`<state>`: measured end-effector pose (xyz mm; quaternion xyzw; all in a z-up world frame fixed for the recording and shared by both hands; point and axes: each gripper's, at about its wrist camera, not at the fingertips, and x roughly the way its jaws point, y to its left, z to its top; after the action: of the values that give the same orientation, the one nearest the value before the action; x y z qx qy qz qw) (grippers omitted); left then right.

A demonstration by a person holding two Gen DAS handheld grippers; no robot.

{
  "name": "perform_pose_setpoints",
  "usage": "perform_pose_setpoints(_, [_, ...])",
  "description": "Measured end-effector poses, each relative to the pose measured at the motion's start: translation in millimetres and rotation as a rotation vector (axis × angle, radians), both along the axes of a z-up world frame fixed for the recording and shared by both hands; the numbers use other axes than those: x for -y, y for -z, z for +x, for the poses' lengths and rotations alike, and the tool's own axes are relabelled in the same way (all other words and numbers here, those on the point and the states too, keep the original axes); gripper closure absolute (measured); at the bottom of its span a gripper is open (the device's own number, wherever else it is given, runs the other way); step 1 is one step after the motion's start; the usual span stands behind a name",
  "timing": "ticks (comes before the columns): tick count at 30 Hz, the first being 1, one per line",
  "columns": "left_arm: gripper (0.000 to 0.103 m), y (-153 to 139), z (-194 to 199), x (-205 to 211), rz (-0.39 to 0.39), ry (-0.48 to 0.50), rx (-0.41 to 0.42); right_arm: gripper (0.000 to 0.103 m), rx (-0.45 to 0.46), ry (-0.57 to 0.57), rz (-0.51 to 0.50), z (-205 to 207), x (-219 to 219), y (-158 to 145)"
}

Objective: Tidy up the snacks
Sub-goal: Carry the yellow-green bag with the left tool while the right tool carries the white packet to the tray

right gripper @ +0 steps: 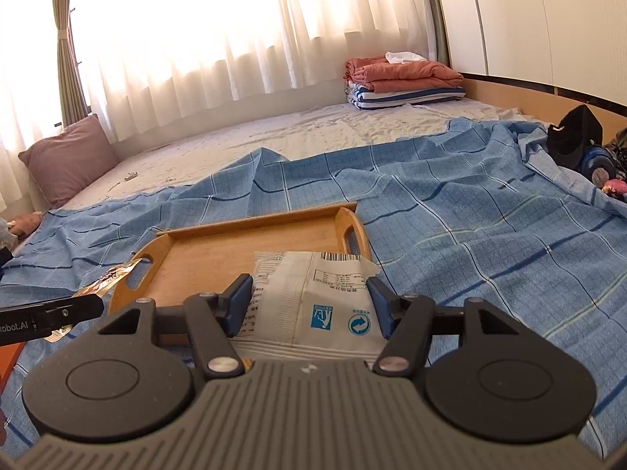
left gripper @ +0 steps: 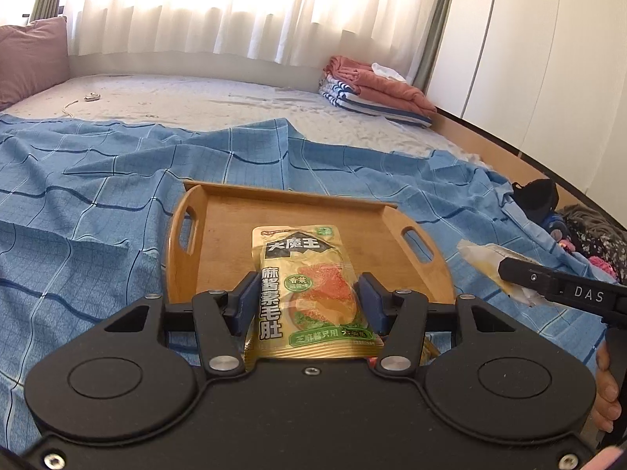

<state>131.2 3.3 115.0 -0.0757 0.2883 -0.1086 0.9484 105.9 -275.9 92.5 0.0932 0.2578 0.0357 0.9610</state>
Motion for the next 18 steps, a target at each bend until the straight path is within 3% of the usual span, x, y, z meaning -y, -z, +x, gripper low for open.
perform_pose_setpoints(9, [0.051,-8,91,0,0.003,-0.003,-0.036,0.038,-0.076,-0.076,0.024,94,-9,-8])
perform_pose_setpoints(18, [0.051,24,167,4,0.009,-0.055,-0.088,0.038,-0.197,-0.060,0.014,165,-29,29])
